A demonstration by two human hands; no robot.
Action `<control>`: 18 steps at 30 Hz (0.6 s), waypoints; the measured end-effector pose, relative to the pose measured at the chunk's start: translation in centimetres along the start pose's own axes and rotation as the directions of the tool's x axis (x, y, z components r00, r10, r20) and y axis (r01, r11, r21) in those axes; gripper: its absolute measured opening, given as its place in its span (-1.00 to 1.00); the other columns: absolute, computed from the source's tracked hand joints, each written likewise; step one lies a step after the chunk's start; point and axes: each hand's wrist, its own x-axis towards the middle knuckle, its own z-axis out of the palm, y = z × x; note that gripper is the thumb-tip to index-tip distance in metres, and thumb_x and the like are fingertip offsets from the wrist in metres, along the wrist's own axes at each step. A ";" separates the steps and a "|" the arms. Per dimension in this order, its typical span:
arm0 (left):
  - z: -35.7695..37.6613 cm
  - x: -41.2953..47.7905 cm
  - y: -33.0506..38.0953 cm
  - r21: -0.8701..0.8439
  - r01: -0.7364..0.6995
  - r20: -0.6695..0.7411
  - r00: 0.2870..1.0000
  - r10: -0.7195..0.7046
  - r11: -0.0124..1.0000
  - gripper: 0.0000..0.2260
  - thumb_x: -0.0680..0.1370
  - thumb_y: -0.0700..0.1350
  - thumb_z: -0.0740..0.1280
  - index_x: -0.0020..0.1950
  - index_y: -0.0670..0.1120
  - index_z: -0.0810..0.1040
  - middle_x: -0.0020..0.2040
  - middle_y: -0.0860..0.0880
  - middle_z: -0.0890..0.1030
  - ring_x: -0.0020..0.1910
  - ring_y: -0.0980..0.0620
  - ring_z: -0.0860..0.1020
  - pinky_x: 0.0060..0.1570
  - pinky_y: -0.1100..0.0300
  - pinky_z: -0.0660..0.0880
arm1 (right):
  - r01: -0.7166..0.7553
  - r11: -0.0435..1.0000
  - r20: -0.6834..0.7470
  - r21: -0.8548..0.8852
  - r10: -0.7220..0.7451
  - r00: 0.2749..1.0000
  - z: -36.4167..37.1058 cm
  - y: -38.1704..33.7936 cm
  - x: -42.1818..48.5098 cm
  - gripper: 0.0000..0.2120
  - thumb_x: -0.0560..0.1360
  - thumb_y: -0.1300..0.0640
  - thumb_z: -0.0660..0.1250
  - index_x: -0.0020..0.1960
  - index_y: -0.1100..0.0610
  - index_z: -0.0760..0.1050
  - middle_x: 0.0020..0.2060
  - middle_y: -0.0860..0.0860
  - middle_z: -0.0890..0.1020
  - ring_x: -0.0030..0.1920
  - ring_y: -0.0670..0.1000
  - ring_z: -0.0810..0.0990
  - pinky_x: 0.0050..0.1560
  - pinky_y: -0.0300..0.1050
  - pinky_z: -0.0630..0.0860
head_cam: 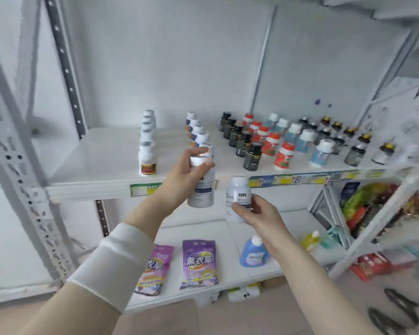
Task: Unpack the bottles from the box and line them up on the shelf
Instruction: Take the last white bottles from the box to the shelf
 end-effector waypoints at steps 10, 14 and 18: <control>22.5 11.4 4.1 0.066 -0.094 0.207 0.975 0.079 0.993 -0.70 0.56 -0.01 0.29 0.28 0.01 0.40 0.22 -0.07 0.56 0.18 0.00 0.55 0.25 0.06 0.47 | 0.034 0.999 -0.260 0.021 -0.027 0.965 -23.4 0.4 2.3 -0.83 0.43 0.12 0.42 -0.04 -0.06 0.50 -0.05 -0.09 0.63 -0.02 -0.07 0.58 0.08 -0.17 0.47; 30.0 17.0 3.6 0.053 -0.117 0.268 0.958 0.098 0.992 -0.69 0.55 -0.01 0.30 0.28 -0.03 0.45 0.18 -0.06 0.59 0.15 0.04 0.56 0.06 0.31 0.51 | 0.029 1.000 -0.305 -0.002 -0.028 0.952 -30.8 1.4 5.6 -0.78 0.42 0.10 0.43 0.03 -0.09 0.50 0.03 -0.06 0.64 0.07 -0.05 0.59 0.16 -0.09 0.49; 36.4 23.5 3.5 0.029 -0.161 0.311 0.939 0.144 0.987 -0.68 0.56 -0.02 0.30 0.27 -0.13 0.50 0.10 -0.04 0.62 0.00 0.11 0.57 -0.16 0.41 0.50 | 0.030 0.998 -0.352 -0.062 -0.051 0.935 -37.8 2.0 10.8 -0.66 0.42 0.08 0.43 0.17 0.00 0.48 0.08 -0.07 0.61 0.09 -0.08 0.57 0.08 -0.19 0.47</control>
